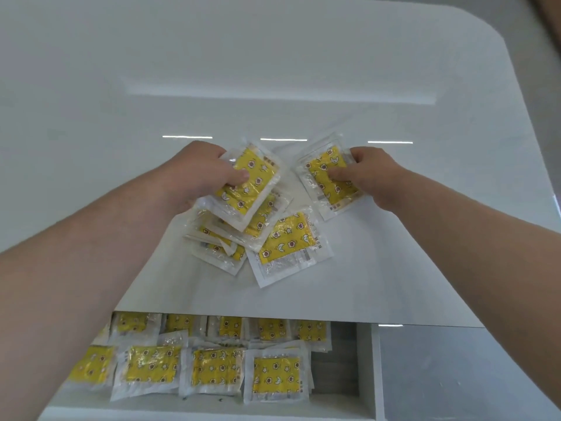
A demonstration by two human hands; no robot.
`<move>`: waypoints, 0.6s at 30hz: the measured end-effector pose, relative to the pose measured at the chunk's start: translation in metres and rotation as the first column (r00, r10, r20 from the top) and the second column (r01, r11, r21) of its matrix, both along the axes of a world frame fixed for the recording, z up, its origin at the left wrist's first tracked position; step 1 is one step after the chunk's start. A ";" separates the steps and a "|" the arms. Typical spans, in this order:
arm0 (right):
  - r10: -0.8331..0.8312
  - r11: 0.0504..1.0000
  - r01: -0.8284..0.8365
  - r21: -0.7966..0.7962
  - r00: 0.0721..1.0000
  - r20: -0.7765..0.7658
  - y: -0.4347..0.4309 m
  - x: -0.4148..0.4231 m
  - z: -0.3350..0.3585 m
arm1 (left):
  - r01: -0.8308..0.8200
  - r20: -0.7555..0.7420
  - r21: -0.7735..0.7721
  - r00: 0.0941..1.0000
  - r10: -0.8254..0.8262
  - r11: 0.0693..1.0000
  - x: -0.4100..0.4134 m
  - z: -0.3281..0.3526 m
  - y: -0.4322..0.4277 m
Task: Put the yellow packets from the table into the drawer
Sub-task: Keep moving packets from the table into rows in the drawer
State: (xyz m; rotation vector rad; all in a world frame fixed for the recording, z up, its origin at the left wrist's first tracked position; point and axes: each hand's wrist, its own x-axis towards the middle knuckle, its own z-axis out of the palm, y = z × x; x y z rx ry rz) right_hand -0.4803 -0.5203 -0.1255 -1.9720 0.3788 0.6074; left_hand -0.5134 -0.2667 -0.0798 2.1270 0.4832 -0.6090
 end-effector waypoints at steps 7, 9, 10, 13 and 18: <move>0.353 0.935 -0.352 -0.051 0.936 0.006 0.007 0.000 0.036 | -0.278 0.021 -0.092 0.959 0.281 0.956 -0.028 0.001 0.053; 0.580 0.796 -0.556 -0.237 0.814 0.036 0.028 0.003 0.049 | -0.335 0.036 -0.077 0.940 0.338 0.939 -0.033 -0.002 0.068; 0.689 0.691 -0.640 -0.336 0.724 0.040 0.043 0.003 0.051 | -0.368 0.041 -0.079 0.927 0.372 0.926 -0.035 -0.004 0.074; 0.896 0.366 -0.750 -0.551 0.445 -0.010 0.094 0.003 0.041 | -0.437 0.044 -0.101 0.896 0.443 0.894 -0.040 -0.008 0.090; 0.965 0.175 -0.807 -0.564 0.254 -0.063 0.140 -0.002 0.021 | -0.466 0.004 -0.106 0.883 0.469 0.878 -0.049 -0.014 0.112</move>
